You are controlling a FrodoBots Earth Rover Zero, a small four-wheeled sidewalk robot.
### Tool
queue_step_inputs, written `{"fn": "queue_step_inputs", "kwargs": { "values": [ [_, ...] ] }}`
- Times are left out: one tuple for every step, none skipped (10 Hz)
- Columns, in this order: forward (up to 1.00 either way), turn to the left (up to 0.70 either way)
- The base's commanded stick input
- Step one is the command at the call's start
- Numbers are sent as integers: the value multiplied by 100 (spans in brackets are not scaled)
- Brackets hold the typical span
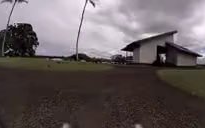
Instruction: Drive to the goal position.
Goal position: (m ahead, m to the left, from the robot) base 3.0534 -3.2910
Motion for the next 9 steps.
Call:
{"fn": "queue_step_inputs", "kwargs": {
  "values": [
    [70, -35],
    [70, -35],
    [70, -35],
    [70, -35],
    [70, -35],
    [70, -35],
    [70, -35],
    [70, -35],
    [70, -35]
  ]
}}
